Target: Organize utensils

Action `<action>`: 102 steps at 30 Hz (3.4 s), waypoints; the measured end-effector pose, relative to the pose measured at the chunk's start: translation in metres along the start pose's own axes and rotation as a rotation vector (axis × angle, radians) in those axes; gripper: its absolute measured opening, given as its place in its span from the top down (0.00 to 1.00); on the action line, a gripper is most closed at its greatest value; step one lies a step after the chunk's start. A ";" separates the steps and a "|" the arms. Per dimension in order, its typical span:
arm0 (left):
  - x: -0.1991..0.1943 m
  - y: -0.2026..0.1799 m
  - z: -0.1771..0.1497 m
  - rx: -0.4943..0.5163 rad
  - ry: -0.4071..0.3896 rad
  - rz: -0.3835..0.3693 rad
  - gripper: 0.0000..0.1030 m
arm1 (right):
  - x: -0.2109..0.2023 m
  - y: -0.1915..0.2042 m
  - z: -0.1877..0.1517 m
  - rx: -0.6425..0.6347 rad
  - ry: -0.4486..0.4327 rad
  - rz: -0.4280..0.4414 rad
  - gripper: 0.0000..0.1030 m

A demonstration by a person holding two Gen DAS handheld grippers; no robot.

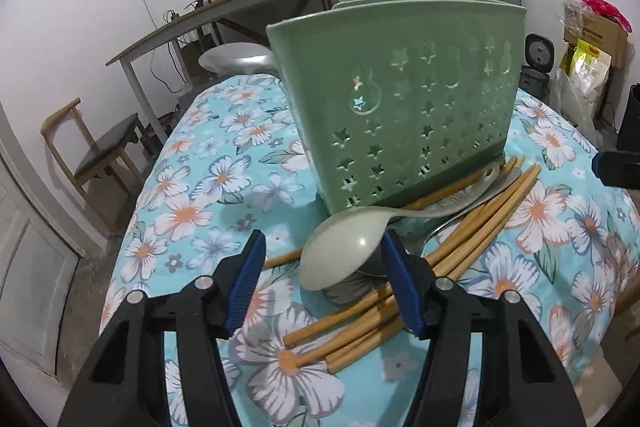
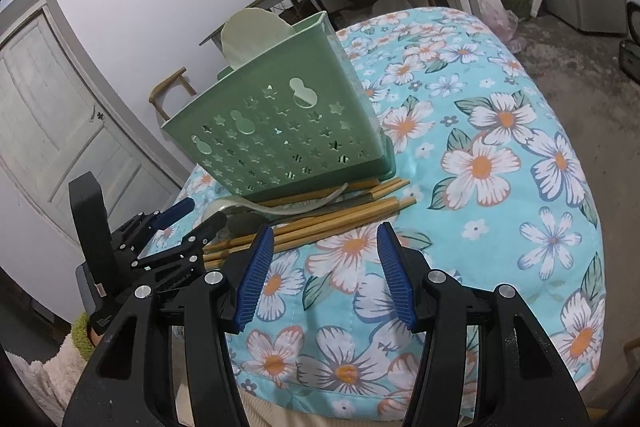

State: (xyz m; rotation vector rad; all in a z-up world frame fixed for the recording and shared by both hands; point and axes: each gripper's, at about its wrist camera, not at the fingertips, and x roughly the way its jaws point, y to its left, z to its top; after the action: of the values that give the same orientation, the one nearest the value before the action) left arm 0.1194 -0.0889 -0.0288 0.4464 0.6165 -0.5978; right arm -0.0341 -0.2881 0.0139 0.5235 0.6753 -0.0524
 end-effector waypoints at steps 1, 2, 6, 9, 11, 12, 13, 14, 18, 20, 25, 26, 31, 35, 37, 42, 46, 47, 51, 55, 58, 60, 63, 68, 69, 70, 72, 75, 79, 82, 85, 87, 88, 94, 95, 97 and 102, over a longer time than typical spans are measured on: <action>0.001 0.000 -0.001 0.009 0.001 0.002 0.48 | 0.000 0.000 0.000 0.001 0.000 0.000 0.50; 0.002 -0.001 -0.002 0.018 0.003 0.005 0.50 | 0.000 0.000 0.000 0.001 -0.001 -0.001 0.50; 0.006 -0.004 -0.009 0.073 0.010 0.022 0.56 | 0.000 0.001 0.000 -0.002 0.002 -0.002 0.50; 0.007 -0.005 -0.013 0.111 0.002 0.035 0.59 | 0.000 0.001 0.001 -0.005 0.002 -0.003 0.50; 0.007 -0.005 -0.015 0.133 -0.005 0.042 0.68 | 0.001 0.002 0.001 -0.005 0.004 -0.004 0.50; 0.007 -0.005 -0.016 0.146 -0.012 0.048 0.68 | 0.001 0.002 0.001 -0.004 0.004 -0.004 0.50; 0.006 -0.006 -0.017 0.154 -0.017 0.051 0.69 | 0.002 0.003 0.000 -0.004 0.005 -0.003 0.50; 0.005 -0.006 -0.018 0.161 -0.023 0.057 0.72 | 0.002 0.003 0.000 -0.004 0.006 -0.003 0.50; 0.003 -0.008 -0.020 0.201 -0.051 0.090 0.78 | 0.003 0.006 0.000 -0.009 0.009 -0.004 0.50; 0.000 -0.008 -0.019 0.210 -0.067 0.100 0.84 | 0.003 0.007 0.000 -0.009 0.009 -0.005 0.50; -0.013 -0.013 -0.019 0.246 -0.120 0.138 0.94 | 0.003 0.008 0.000 -0.007 0.008 -0.006 0.50; -0.015 -0.013 -0.019 0.250 -0.128 0.144 0.95 | 0.003 0.008 0.000 -0.009 0.007 -0.007 0.50; -0.030 -0.014 -0.017 0.247 -0.162 0.164 0.96 | -0.001 0.010 -0.001 -0.015 -0.006 -0.010 0.50; -0.047 -0.009 -0.014 0.214 -0.173 0.152 0.96 | -0.007 0.012 -0.001 -0.029 -0.024 -0.010 0.50; -0.058 -0.003 -0.014 0.181 -0.169 0.137 0.97 | -0.009 0.014 -0.002 -0.047 -0.030 -0.010 0.50; -0.083 0.023 -0.017 0.047 -0.154 0.093 0.97 | -0.008 0.032 -0.002 -0.129 -0.045 0.006 0.52; -0.106 0.054 -0.025 -0.095 -0.141 0.069 0.97 | 0.001 0.052 -0.003 -0.214 -0.055 0.024 0.55; -0.111 0.062 -0.028 -0.128 -0.140 0.063 0.97 | 0.006 0.060 -0.003 -0.250 -0.053 0.032 0.55; -0.128 0.087 -0.042 -0.218 -0.141 0.076 0.97 | 0.026 0.088 -0.005 -0.378 -0.044 0.048 0.56; -0.131 0.100 -0.052 -0.252 -0.141 0.112 0.97 | 0.053 0.113 -0.008 -0.498 -0.021 0.042 0.56; -0.127 0.109 -0.058 -0.285 -0.138 0.115 0.97 | 0.073 0.128 -0.011 -0.580 0.003 0.019 0.57; -0.125 0.113 -0.061 -0.297 -0.135 0.117 0.97 | 0.084 0.134 -0.013 -0.626 0.020 -0.002 0.58; -0.119 0.119 -0.066 -0.320 -0.130 0.116 0.97 | 0.102 0.144 -0.017 -0.692 0.062 -0.033 0.62; -0.111 0.126 -0.072 -0.349 -0.121 0.109 0.97 | 0.132 0.149 -0.022 -0.746 0.137 -0.101 0.71; -0.110 0.128 -0.072 -0.354 -0.120 0.108 0.97 | 0.136 0.148 -0.021 -0.745 0.149 -0.111 0.72; -0.109 0.131 -0.073 -0.358 -0.119 0.106 0.97 | 0.140 0.147 -0.021 -0.743 0.160 -0.124 0.73; -0.107 0.133 -0.075 -0.366 -0.118 0.105 0.97 | 0.148 0.145 -0.021 -0.741 0.184 -0.155 0.75; -0.105 0.137 -0.077 -0.379 -0.122 0.101 0.97 | 0.155 0.144 -0.020 -0.736 0.204 -0.189 0.77; -0.108 0.141 -0.079 -0.395 -0.129 0.099 0.97 | 0.156 0.148 -0.022 -0.743 0.199 -0.223 0.91; -0.112 0.144 -0.078 -0.401 -0.139 0.101 0.97 | 0.152 0.152 -0.023 -0.748 0.177 -0.234 0.94; -0.119 0.145 -0.076 -0.404 -0.160 0.107 0.97 | 0.142 0.154 -0.019 -0.717 0.146 -0.226 0.95; -0.124 0.146 -0.074 -0.409 -0.176 0.105 0.97 | 0.130 0.154 -0.015 -0.700 0.115 -0.228 0.96; -0.128 0.147 -0.072 -0.413 -0.185 0.098 0.97 | 0.122 0.152 -0.012 -0.687 0.097 -0.226 0.96; -0.148 0.154 -0.062 -0.459 -0.242 0.043 0.97 | 0.069 0.137 0.014 -0.574 -0.007 -0.178 0.98; -0.151 0.154 -0.060 -0.457 -0.251 0.041 0.97 | 0.058 0.132 0.019 -0.551 -0.020 -0.166 0.99; -0.157 0.152 -0.054 -0.444 -0.268 0.042 0.97 | 0.036 0.119 0.032 -0.485 -0.054 -0.135 0.99; -0.166 0.143 -0.039 -0.389 -0.298 0.046 0.97 | -0.003 0.090 0.054 -0.340 -0.115 -0.080 1.00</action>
State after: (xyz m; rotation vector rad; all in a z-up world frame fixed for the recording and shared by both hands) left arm 0.0848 0.1021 0.0803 0.0041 0.4215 -0.4740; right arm 0.0144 -0.2361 0.0915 0.1649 0.5772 -0.0411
